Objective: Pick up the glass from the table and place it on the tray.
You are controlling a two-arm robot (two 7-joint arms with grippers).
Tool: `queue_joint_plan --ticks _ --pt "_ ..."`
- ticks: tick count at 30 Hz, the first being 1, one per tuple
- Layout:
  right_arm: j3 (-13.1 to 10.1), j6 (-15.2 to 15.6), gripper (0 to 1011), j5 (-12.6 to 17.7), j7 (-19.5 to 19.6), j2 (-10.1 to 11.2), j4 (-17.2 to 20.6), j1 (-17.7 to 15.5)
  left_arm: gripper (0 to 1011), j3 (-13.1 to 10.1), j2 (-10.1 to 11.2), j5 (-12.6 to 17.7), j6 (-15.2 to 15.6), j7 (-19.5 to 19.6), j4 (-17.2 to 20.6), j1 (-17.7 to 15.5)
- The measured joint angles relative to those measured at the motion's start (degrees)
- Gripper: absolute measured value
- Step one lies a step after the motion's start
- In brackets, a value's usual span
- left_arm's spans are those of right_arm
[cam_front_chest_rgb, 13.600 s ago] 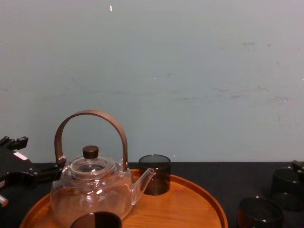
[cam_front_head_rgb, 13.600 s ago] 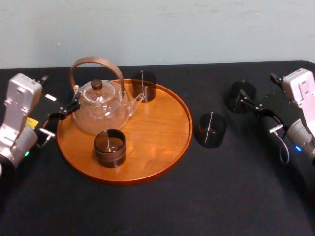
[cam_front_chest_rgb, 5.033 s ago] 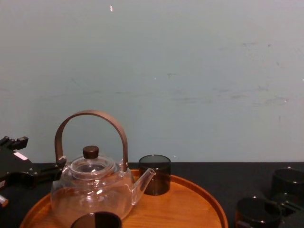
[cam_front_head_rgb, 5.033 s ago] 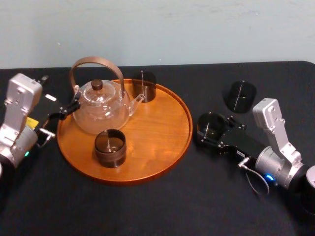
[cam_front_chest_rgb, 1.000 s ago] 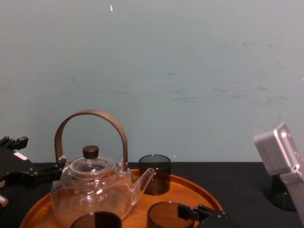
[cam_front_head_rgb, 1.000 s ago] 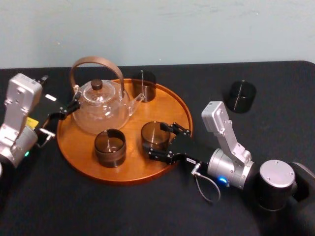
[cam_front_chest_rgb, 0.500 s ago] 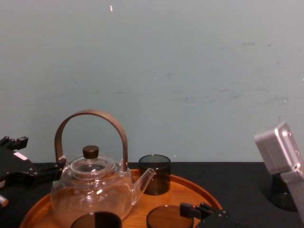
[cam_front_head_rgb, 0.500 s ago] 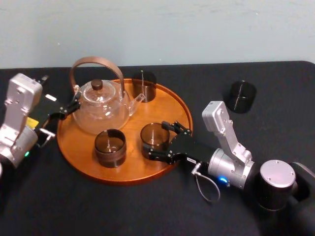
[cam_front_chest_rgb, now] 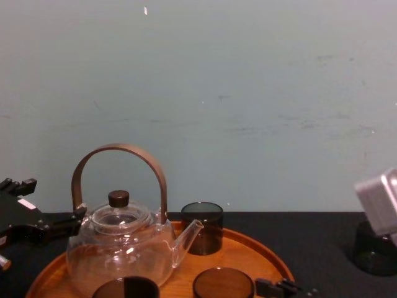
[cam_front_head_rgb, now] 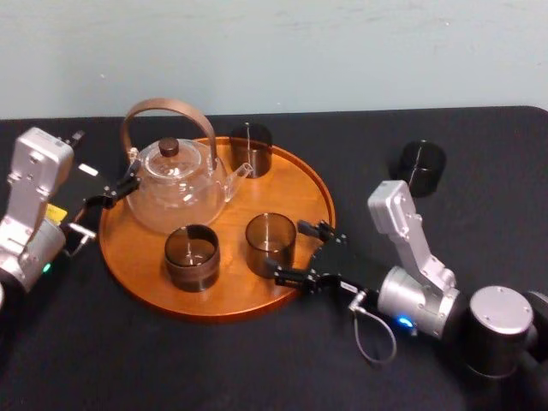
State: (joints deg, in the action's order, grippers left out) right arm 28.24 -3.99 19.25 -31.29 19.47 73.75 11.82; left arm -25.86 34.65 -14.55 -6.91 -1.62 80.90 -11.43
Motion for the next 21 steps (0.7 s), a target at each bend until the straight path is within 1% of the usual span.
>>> queue_joint_plan --ticks 2,3,7,10,12,13,15,16,17,18,19,20,21 --pt "-0.33 0.42 1002 0.08 0.41 1.00 1.40 -1.06 1009 0.00 0.00 0.00 0.00 0.00 0.00 0.00" --pt "-0.33 0.42 1002 0.08 0.41 1.00 1.40 -1.06 1010 0.00 0.00 0.00 0.00 0.00 0.00 0.00" --pt "-1.16 0.91 1002 0.23 1.13 3.01 4.06 -3.38 1010 0.00 0.00 0.00 0.00 0.00 0.00 0.00" --pt "-1.80 0.86 1003 0.44 1.43 4.14 5.66 -4.83 1009 0.00 0.00 0.00 0.00 0.00 0.00 0.00" --pt "-2.89 0.41 1002 0.82 1.96 5.70 8.03 -7.08 1009 0.00 0.00 0.00 0.00 0.00 0.00 0.00" --pt "-2.89 0.41 1002 0.82 1.96 5.70 8.03 -7.08 1009 0.00 0.00 0.00 0.00 0.00 0.00 0.00" --pt "-3.84 -0.14 1002 0.92 2.61 6.69 9.51 -8.58 1010 0.00 0.00 0.00 0.00 0.00 0.00 0.00" --pt "-4.75 -0.51 1002 1.19 3.08 7.36 10.37 -9.58 1009 0.00 0.00 0.00 0.00 0.00 0.00 0.00" --pt "-5.24 -0.68 1002 1.35 3.30 7.63 10.67 -9.99 1009 0.00 0.00 0.00 0.00 0.00 0.00 0.00" --pt "-6.36 -0.95 1002 1.79 3.82 8.09 11.14 -10.70 1009 0.00 0.00 0.00 0.00 0.00 0.00 0.00" --pt "-6.36 -0.95 1002 1.79 3.82 8.09 11.14 -10.70 1010 0.00 0.00 0.00 0.00 0.00 0.00 0.00" --pt "-7.63 -1.24 1003 2.41 4.32 8.43 11.35 -11.27 1010 0.00 0.00 0.00 0.00 0.00 0.00 0.00" --pt "-8.33 -1.34 1002 2.70 4.56 8.61 11.39 -11.52 1009 0.00 0.00 0.00 0.00 0.00 0.00 0.00"
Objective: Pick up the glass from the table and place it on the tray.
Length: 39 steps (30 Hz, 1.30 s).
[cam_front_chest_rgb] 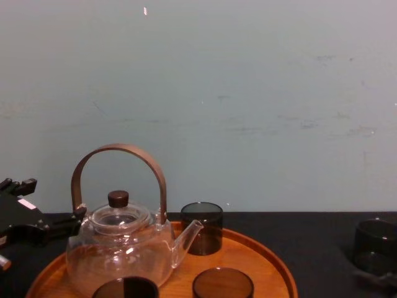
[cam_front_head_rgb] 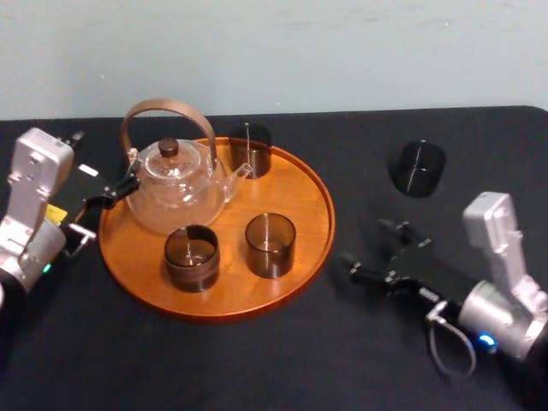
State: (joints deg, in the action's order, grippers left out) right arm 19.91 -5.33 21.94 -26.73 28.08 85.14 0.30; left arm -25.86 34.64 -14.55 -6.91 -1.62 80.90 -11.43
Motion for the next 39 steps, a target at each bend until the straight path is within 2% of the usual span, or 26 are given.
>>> queue_joint_plan --ticks 5,11,17,24,29,39 --pt "-4.45 -0.47 1002 2.48 1.13 0.63 -0.72 -0.67 1010 0.00 0.00 0.00 0.00 0.00 0.00 0.00" --pt "-8.52 -0.32 1002 4.59 2.08 0.68 -3.32 0.25 1009 0.00 0.00 0.00 0.00 0.00 0.00 0.00" --pt "-10.55 0.87 1002 5.53 2.52 0.20 -6.56 2.27 1010 0.00 0.00 0.00 0.00 0.00 0.00 0.00" --pt "-10.72 2.34 1002 5.44 2.76 -0.60 -9.73 4.96 1009 0.00 0.00 0.00 0.00 0.00 0.00 0.00" --pt "-9.96 3.28 1002 3.95 3.27 -1.55 -12.77 8.08 1010 0.00 0.00 0.00 0.00 0.00 0.00 0.00" --pt "-9.10 3.93 1002 2.12 3.25 -2.91 -17.12 12.09 1009 0.00 0.00 0.00 0.00 0.00 0.00 0.00"
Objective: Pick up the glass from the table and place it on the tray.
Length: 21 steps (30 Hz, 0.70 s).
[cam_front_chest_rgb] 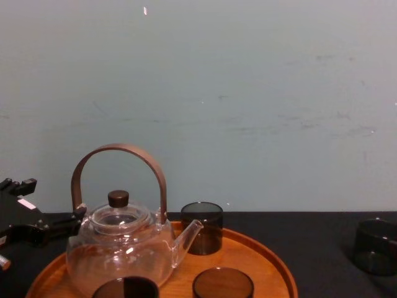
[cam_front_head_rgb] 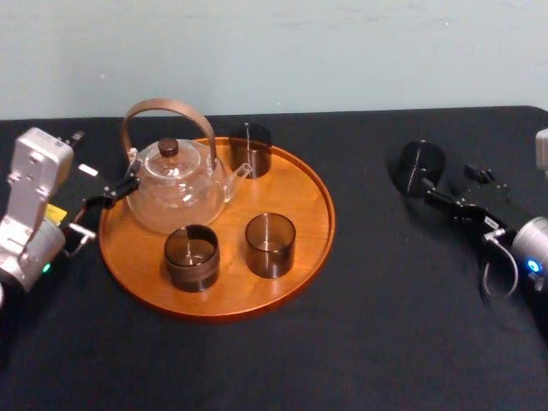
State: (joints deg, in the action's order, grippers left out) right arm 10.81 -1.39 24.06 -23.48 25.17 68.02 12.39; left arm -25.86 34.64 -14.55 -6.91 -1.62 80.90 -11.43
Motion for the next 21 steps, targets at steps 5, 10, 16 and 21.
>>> queue_joint_plan --ticks 5,10,16,21 --pt "0.66 0.07 1002 -0.87 -0.59 -0.92 -3.38 2.80 1009 0.00 0.00 0.00 0.00 0.00 0.00 0.00" --pt "1.58 0.08 1002 -2.12 -0.96 -2.11 -7.46 5.91 1010 0.00 0.00 0.00 0.00 0.00 0.00 0.00" --pt "2.35 -0.34 1002 -3.26 -1.57 -3.61 -12.36 9.48 1010 0.00 0.00 0.00 0.00 0.00 0.00 0.00" --pt "2.71 -1.08 1002 -3.96 -2.01 -4.70 -15.95 11.73 1010 0.00 0.00 0.00 0.00 0.00 0.00 0.00"
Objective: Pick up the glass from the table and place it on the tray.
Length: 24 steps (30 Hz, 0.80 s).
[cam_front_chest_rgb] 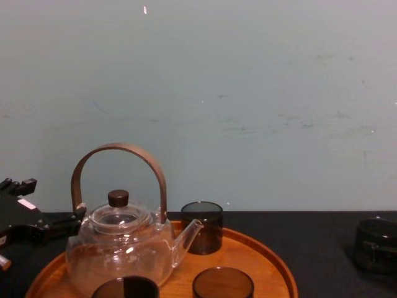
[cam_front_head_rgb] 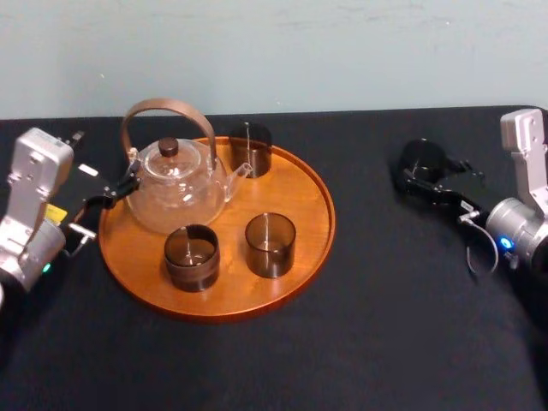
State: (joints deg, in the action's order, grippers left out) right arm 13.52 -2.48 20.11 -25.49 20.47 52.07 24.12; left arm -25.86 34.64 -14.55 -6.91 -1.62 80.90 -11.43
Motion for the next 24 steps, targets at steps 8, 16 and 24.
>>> queue_joint_plan --ticks 8,16,24 --pt "0.67 -1.61 1002 -1.58 -0.73 -1.62 -5.42 3.29 1010 0.00 0.00 0.00 0.00 0.00 0.00 -0.01" --pt "0.78 -2.12 1002 -2.05 -0.91 -1.97 -6.49 4.02 1010 0.00 0.00 0.00 0.00 0.00 0.00 0.00" --pt "0.75 -2.02 904 -2.00 -0.88 -1.88 -6.23 3.85 1009 0.00 0.00 0.00 0.00 0.00 0.00 0.00"
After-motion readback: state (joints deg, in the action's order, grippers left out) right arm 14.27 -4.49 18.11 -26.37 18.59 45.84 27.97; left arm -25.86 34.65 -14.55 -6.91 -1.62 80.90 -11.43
